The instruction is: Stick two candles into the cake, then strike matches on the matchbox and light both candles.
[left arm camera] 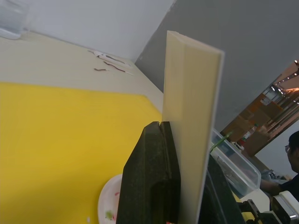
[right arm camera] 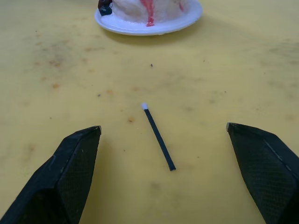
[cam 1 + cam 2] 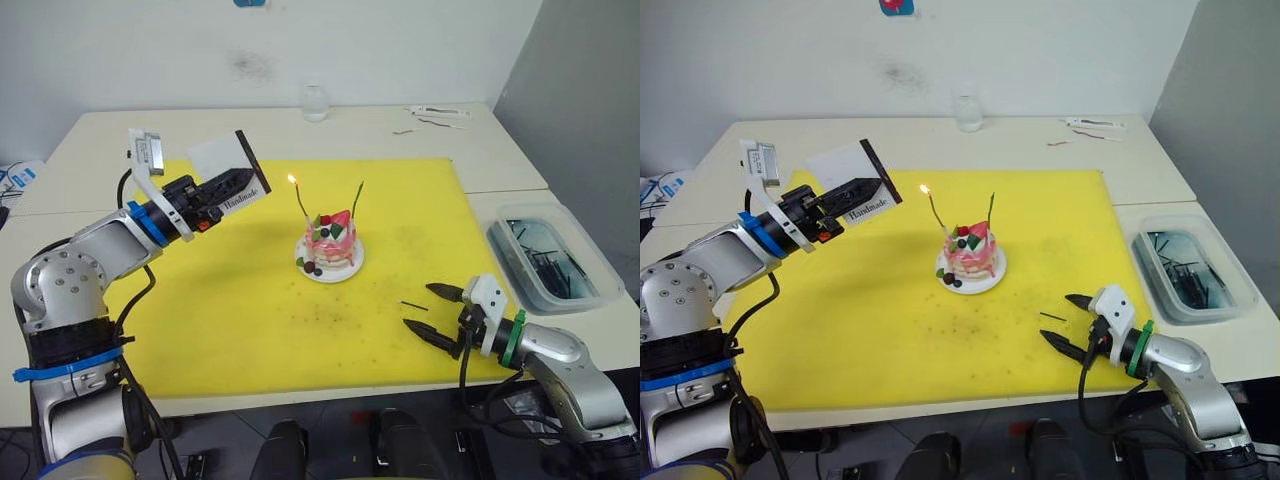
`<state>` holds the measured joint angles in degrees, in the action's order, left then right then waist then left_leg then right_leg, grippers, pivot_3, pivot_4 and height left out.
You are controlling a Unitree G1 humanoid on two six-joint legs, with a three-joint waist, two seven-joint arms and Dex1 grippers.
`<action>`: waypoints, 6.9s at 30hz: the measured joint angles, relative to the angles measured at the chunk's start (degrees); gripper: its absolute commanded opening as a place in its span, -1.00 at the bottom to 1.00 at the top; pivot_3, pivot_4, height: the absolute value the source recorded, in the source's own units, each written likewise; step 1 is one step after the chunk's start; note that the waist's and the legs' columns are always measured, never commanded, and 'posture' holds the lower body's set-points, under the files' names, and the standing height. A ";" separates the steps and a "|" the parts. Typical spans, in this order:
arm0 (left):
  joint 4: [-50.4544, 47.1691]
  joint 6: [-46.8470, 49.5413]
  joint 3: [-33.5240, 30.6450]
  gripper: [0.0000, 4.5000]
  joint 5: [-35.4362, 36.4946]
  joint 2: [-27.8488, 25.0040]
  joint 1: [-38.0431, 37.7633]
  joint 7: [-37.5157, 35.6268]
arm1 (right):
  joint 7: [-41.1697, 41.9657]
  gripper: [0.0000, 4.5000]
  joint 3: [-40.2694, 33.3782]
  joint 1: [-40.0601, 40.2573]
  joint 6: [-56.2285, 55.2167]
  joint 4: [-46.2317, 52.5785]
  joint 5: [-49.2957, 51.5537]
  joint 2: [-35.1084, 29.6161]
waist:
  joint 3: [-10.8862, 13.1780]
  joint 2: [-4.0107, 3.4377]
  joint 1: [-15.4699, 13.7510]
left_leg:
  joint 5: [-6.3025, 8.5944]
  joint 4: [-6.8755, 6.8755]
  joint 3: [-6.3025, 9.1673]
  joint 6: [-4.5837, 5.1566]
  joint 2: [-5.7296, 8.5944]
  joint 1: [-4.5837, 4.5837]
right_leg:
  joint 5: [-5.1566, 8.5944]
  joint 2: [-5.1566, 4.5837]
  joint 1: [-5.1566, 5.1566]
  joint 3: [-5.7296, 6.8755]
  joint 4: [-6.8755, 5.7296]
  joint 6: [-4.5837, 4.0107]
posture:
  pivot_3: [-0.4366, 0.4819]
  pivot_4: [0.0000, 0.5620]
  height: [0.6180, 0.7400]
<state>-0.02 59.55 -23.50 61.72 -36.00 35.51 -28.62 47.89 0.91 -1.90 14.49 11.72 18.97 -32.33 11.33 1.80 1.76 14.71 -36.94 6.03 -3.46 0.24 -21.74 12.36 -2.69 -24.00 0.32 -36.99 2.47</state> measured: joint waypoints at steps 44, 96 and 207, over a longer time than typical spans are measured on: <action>-4.09 4.14 -2.68 -1.00 5.33 -3.63 -6.97 -5.40 | 9.79 -0.99 3.58 -6.79 -7.39 -11.26 -1.41 0.09 | 0.00 0.01 -0.04 | 0.01 0.11 0.04 0.00 -0.03 0.70 | 0.20 0.00 0.73 0.03 0.09 -0.32 | -0.05 -0.47 1.00; -17.43 6.62 19.09 -1.00 10.09 18.22 -20.62 8.24 | 6.69 -0.99 10.03 -15.78 4.15 19.65 -11.09 -12.34 | 0.06 -0.06 -0.50 | 0.03 0.16 0.14 0.00 0.10 0.54 | 0.37 -0.17 0.69 0.16 0.20 -0.42 | -0.05 -0.47 1.00; -15.11 2.64 18.82 -1.00 9.86 20.96 -22.18 6.66 | 15.17 -0.99 12.38 -28.05 13.86 18.06 -4.66 -15.72 | 0.11 -0.16 -1.70 | 0.05 0.16 0.20 0.02 0.15 -0.14 | 0.06 -0.21 0.44 0.28 0.93 0.12 | -0.05 -0.47 1.00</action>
<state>-15.13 62.19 -4.68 71.58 -15.03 13.33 -21.96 63.06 13.29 -29.96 28.36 29.78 14.30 -48.05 11.44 1.64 0.06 14.76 -36.78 6.24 -3.43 0.38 -21.88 12.41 -2.90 -23.56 0.60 -36.06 2.59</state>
